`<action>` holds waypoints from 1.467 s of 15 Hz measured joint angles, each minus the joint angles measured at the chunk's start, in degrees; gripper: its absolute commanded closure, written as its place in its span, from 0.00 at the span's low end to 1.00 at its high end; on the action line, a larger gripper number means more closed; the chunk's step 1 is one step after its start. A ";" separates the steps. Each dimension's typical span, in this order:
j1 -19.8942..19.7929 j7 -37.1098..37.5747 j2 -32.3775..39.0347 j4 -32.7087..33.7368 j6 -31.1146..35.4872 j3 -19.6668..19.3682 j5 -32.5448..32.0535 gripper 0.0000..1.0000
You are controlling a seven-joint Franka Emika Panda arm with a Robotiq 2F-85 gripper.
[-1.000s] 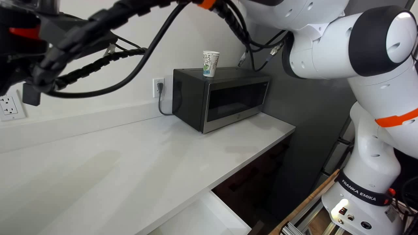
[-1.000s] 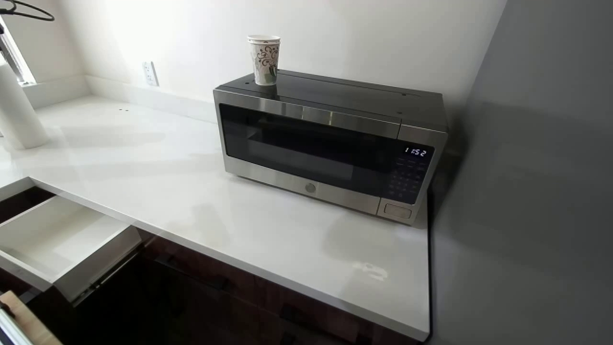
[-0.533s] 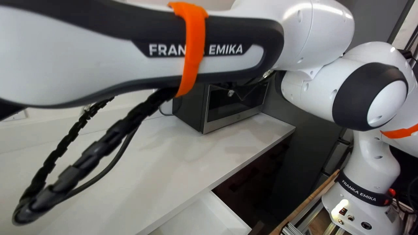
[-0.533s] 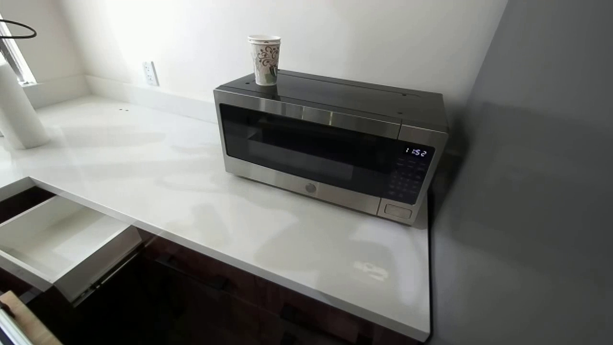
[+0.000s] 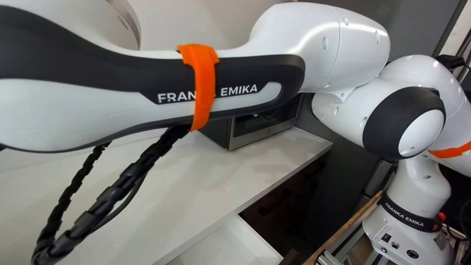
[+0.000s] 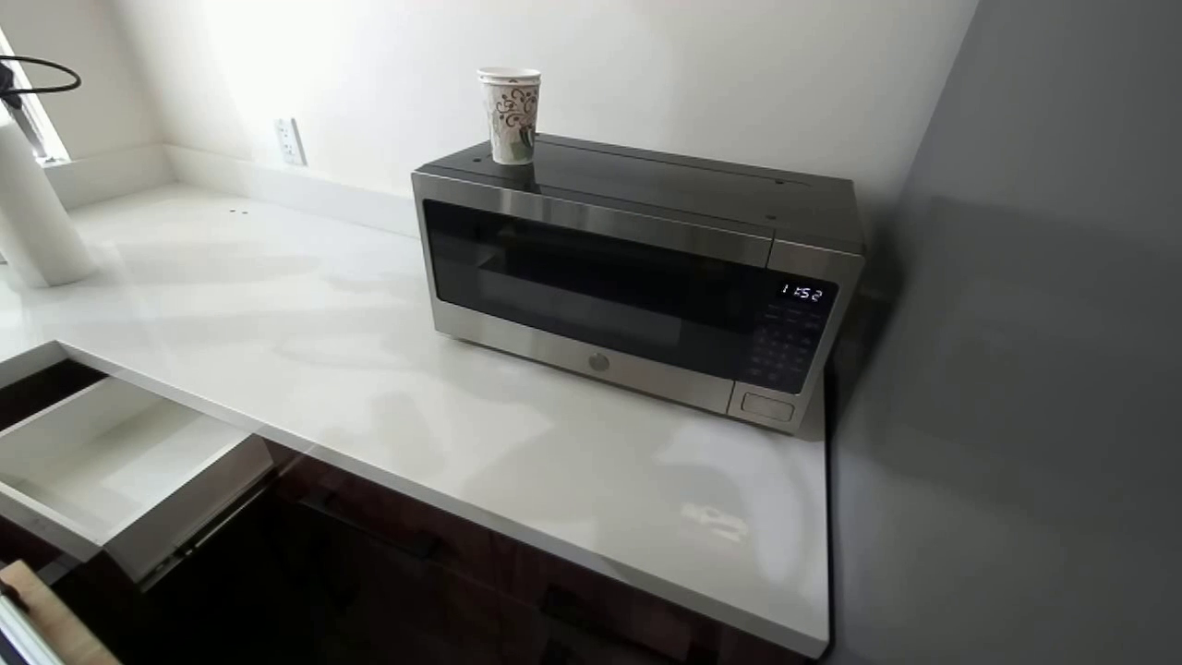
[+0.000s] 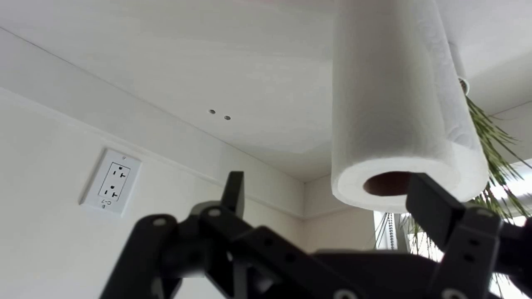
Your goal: Put the paper roll on the microwave
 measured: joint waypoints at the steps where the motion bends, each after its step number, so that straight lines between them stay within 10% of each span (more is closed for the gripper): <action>1: 0.00 0.00 -0.03 0.00 0.00 0.00 0.00 0.00; 16: -0.62 5.20 5.40 0.20 17.85 -3.01 0.00 0.01; 22: -0.35 5.19 5.90 0.32 18.09 -3.01 0.00 0.31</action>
